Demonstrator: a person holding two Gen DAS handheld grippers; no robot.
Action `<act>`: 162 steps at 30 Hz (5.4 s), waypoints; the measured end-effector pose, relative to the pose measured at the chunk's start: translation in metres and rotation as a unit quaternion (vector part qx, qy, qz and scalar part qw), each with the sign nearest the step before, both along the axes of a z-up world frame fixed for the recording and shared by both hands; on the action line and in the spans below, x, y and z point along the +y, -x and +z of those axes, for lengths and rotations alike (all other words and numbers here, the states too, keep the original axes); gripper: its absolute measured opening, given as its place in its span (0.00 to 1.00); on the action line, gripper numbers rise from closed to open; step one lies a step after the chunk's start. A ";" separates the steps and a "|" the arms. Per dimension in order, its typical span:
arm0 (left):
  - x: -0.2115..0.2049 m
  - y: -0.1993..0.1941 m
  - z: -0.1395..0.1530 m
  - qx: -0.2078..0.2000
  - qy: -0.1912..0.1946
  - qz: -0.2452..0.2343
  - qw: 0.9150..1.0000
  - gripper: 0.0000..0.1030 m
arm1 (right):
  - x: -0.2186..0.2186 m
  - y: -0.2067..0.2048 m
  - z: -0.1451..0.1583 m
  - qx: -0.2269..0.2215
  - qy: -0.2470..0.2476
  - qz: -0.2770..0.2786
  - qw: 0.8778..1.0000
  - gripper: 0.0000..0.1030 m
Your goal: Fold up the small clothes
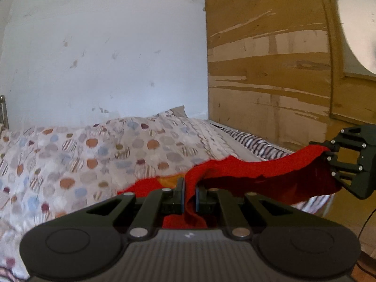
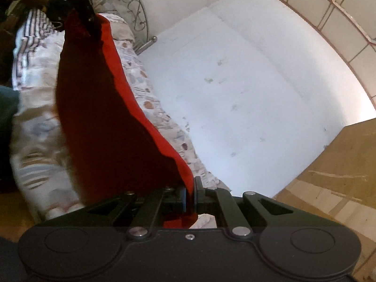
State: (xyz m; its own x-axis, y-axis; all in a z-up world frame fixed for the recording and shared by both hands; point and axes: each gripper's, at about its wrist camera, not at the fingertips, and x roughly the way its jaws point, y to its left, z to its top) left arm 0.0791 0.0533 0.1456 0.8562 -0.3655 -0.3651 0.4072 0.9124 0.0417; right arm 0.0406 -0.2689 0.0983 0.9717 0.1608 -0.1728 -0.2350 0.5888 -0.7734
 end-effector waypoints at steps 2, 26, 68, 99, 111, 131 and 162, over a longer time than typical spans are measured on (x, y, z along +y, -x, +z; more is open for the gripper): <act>-0.005 -0.034 0.012 0.002 -0.006 0.008 1.000 0.08 | -0.001 -0.037 0.013 0.005 -0.003 -0.002 1.000 0.05; -0.019 -0.346 -0.141 0.166 -0.051 0.087 0.981 0.08 | 0.003 -0.370 -0.093 0.207 -0.017 -0.023 0.978 0.17; 0.057 -0.336 -0.167 0.209 0.135 0.093 0.964 0.13 | -0.060 -0.367 -0.100 0.331 -0.250 -0.019 0.910 0.43; 0.091 -0.273 -0.140 0.180 0.167 0.219 0.944 0.99 | -0.129 -0.356 -0.093 0.258 -0.385 -0.191 0.866 0.99; 0.094 -0.159 -0.163 0.202 0.209 0.216 0.932 1.00 | -0.056 -0.251 -0.072 0.178 -0.363 -0.099 0.909 0.99; 0.043 -0.134 -0.231 0.249 0.343 0.189 0.886 1.00 | -0.004 -0.203 -0.147 0.151 -0.352 -0.061 0.922 1.00; 0.040 -0.123 -0.227 0.244 0.425 0.176 0.854 1.00 | 0.047 -0.197 -0.146 0.149 -0.254 -0.037 0.955 0.99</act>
